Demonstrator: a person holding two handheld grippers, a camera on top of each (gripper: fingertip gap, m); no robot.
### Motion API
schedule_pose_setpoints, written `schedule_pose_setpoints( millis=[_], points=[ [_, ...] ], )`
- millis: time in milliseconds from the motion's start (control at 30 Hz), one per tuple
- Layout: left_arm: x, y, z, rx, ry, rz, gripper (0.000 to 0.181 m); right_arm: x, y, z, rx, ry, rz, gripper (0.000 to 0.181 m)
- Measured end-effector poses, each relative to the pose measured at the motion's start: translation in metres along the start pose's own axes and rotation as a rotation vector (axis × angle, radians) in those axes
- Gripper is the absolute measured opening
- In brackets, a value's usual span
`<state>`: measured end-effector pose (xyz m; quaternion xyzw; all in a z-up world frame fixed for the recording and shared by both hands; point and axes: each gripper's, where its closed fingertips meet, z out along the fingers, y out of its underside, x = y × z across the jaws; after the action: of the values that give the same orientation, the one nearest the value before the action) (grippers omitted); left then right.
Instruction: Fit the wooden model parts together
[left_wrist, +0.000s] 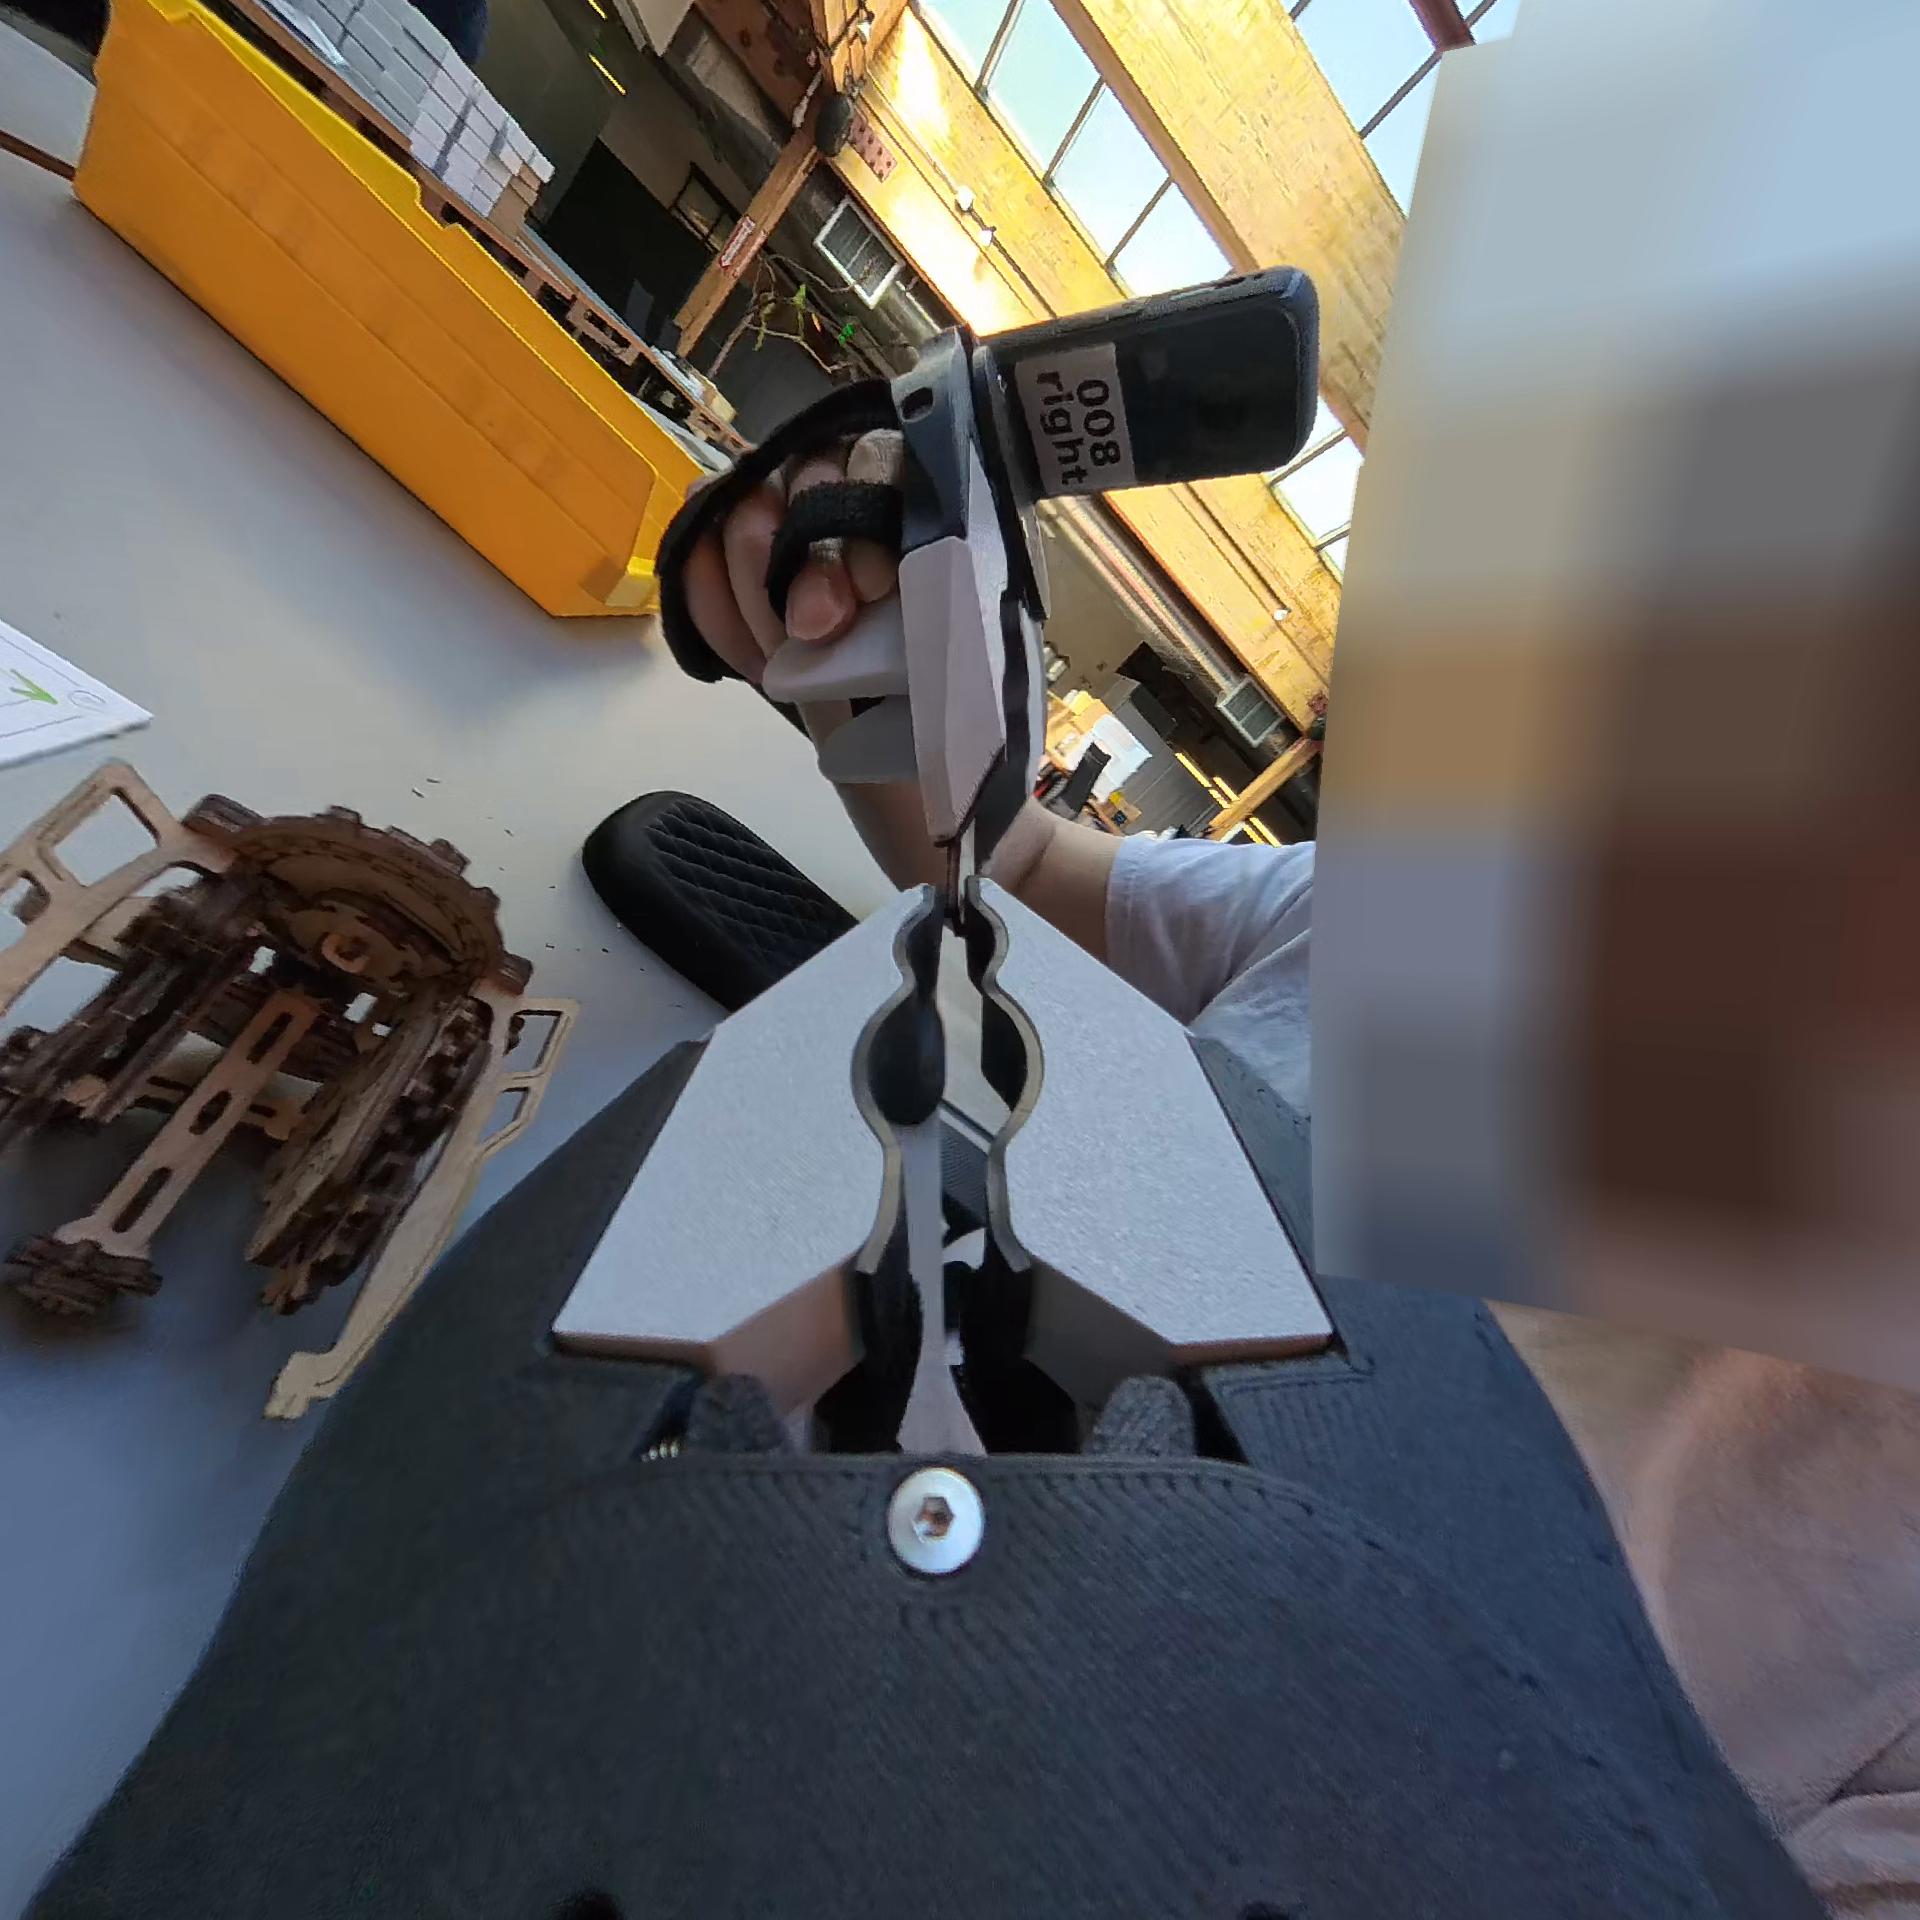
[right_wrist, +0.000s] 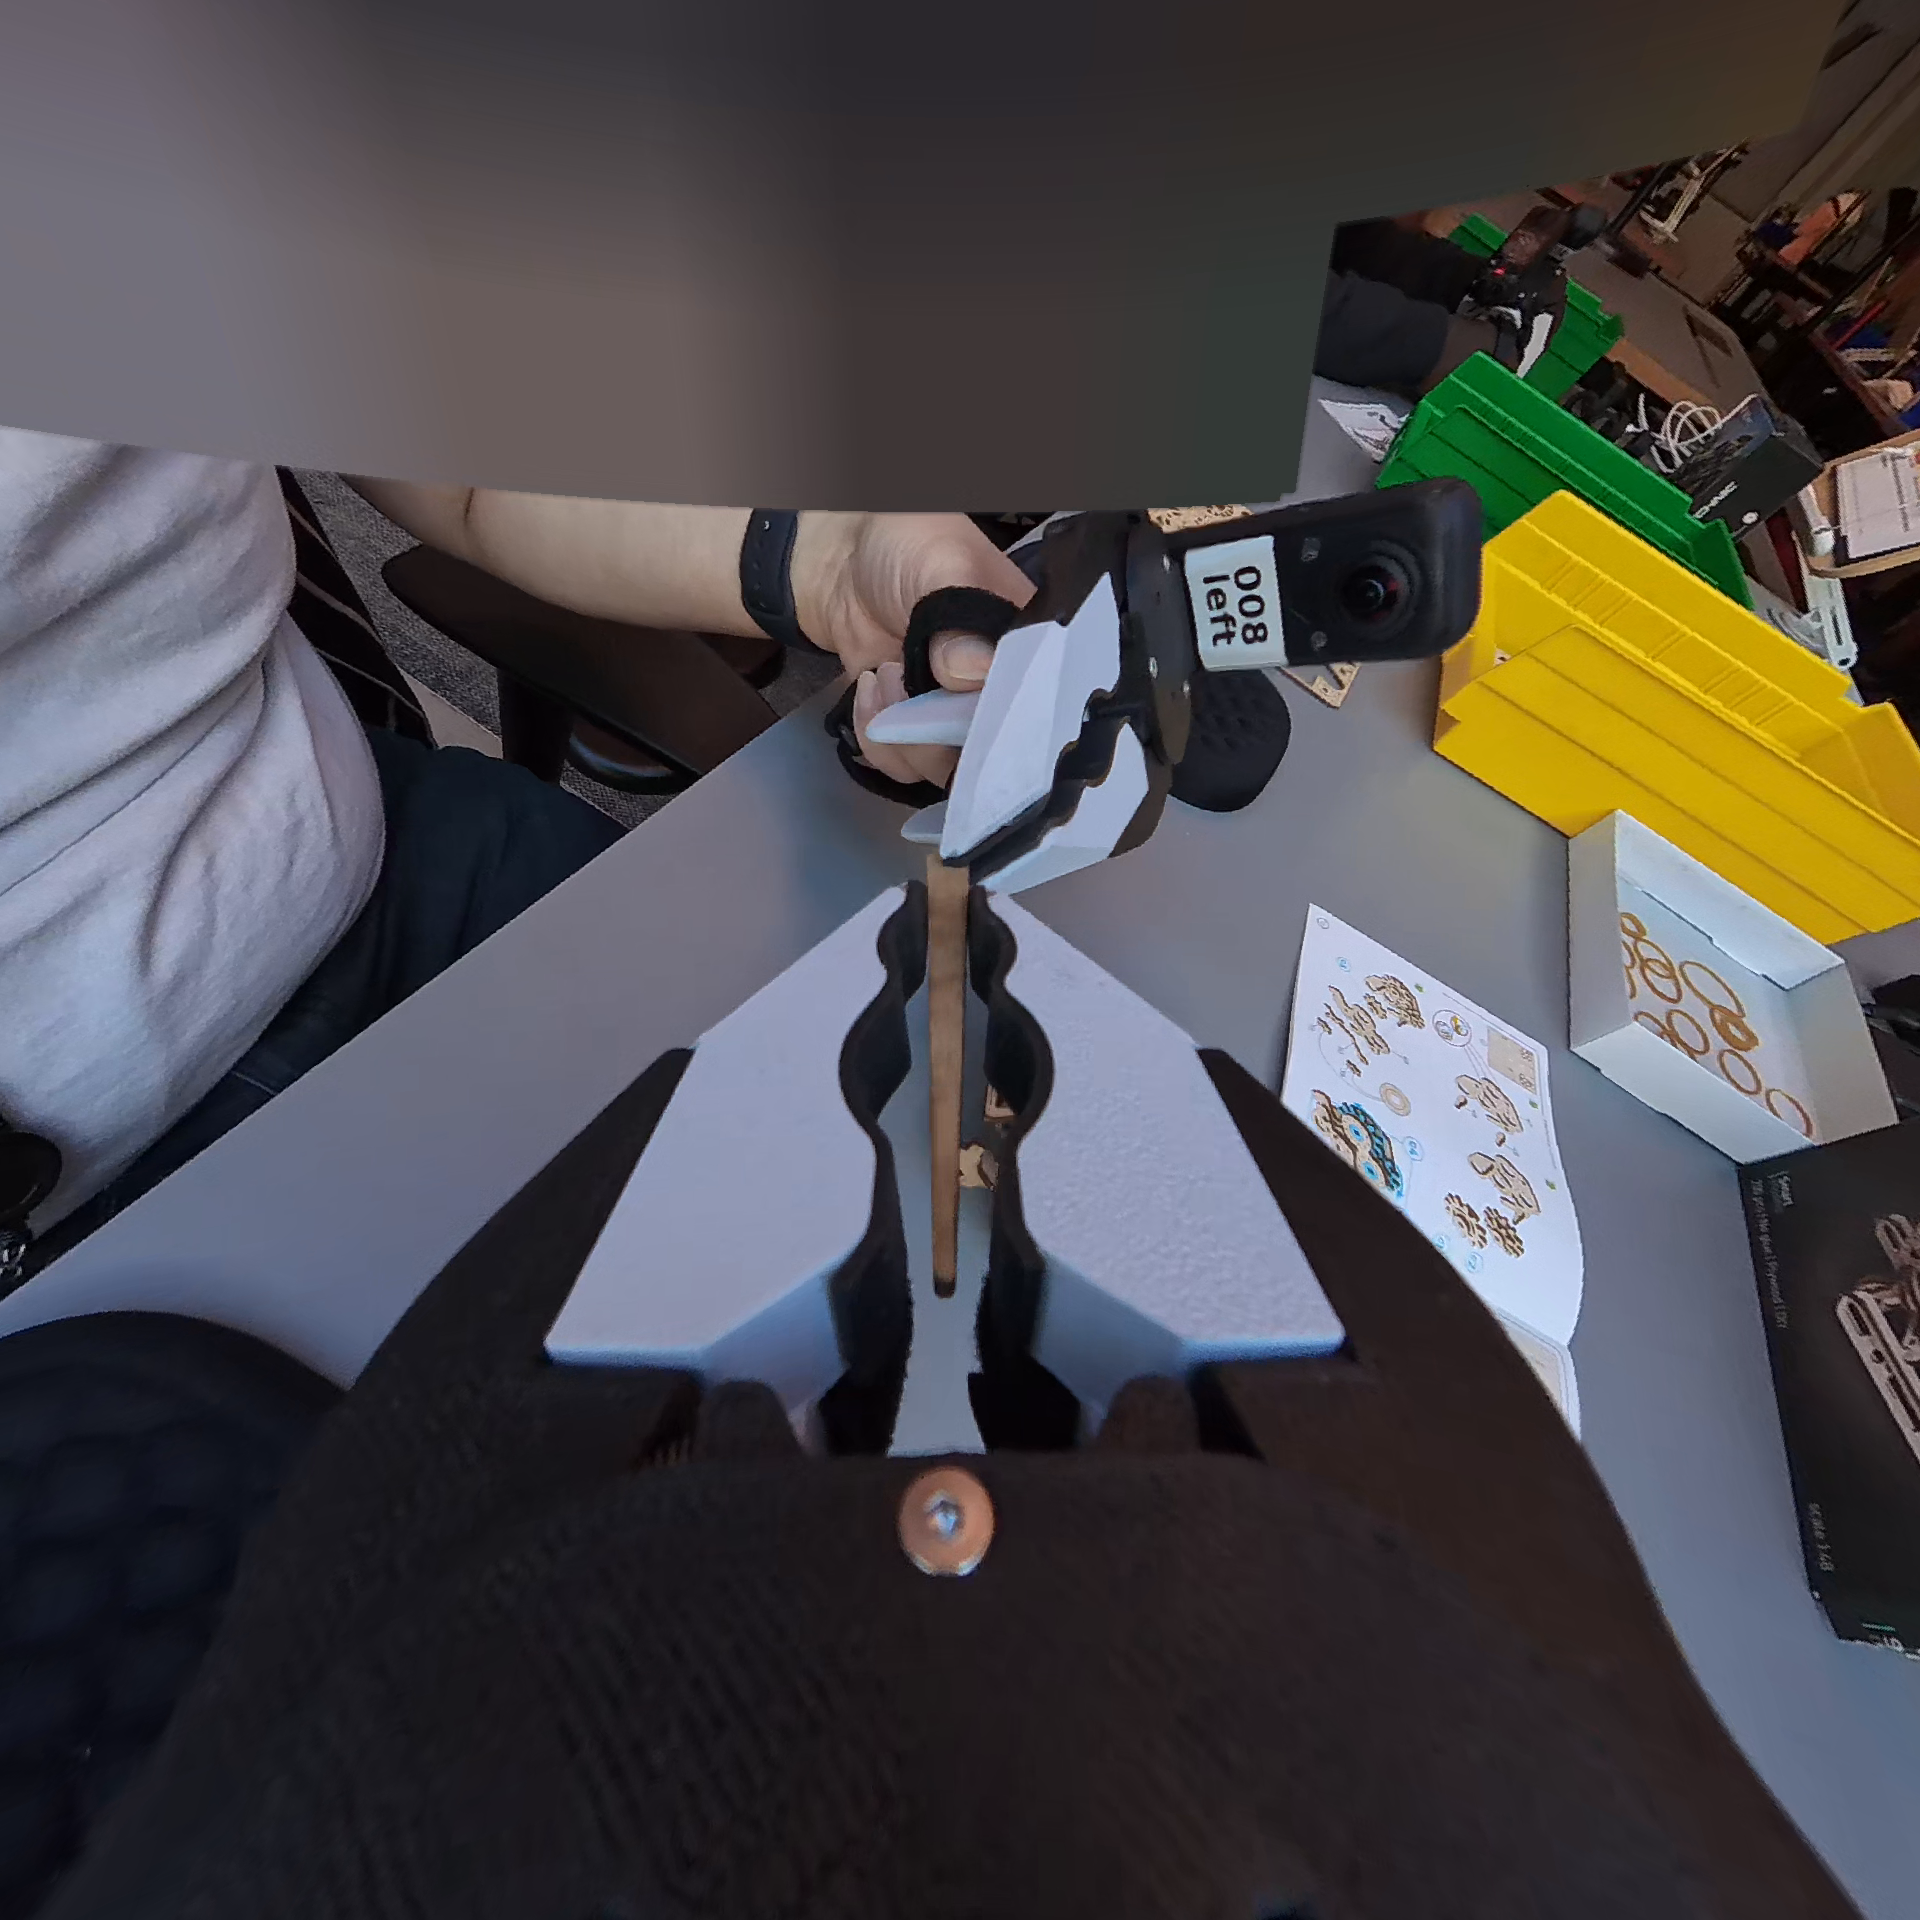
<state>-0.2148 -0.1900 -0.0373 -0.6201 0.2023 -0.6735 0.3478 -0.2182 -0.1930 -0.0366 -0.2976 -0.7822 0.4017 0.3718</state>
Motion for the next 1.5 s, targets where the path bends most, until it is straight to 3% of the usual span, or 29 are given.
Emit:
schedule_pose_setpoints(
  millis=[33,100,167,233,333,567,633,833,1300,1500],
  points=[
    [-0.002,-0.003,-0.004,0.012,-0.033,0.050,0.007,0.001,0.001,-0.002,0.000,0.005,0.006,0.006],
    [-0.007,-0.011,-0.022,0.054,-0.151,0.186,0.024,0.008,0.007,-0.010,-0.006,0.037,0.061,0.005],
    [-0.023,-0.013,-0.046,0.051,-0.368,0.372,0.032,0.018,0.021,-0.021,-0.046,0.089,0.110,0.006],
    [-0.045,-0.008,-0.071,-0.004,-0.597,0.530,0.042,0.025,0.033,-0.028,-0.092,0.127,0.147,0.005],
    [-0.071,0.016,-0.087,-0.184,-0.753,0.594,0.050,0.027,0.041,-0.026,-0.155,0.123,0.175,0.005],
    [-0.099,0.032,-0.081,-0.410,-0.838,0.647,0.048,0.032,0.046,0.003,-0.342,0.081,0.159,0.006],
    [-0.103,0.036,-0.077,-0.456,-0.836,0.666,0.037,0.036,0.046,0.009,-0.406,0.075,0.141,0.006],
    [-0.103,0.036,-0.069,-0.460,-0.793,0.667,0.013,0.050,0.051,0.024,-0.565,0.019,0.138,0.006],
    [-0.096,0.020,-0.057,-0.518,-0.758,0.776,0.009,0.047,0.070,0.009,-0.719,-0.150,0.290,0.006],
    [-0.097,0.022,-0.057,-0.524,-0.762,0.787,0.009,0.054,0.075,0.007,-0.786,-0.140,0.261,0.006]
  ],
)
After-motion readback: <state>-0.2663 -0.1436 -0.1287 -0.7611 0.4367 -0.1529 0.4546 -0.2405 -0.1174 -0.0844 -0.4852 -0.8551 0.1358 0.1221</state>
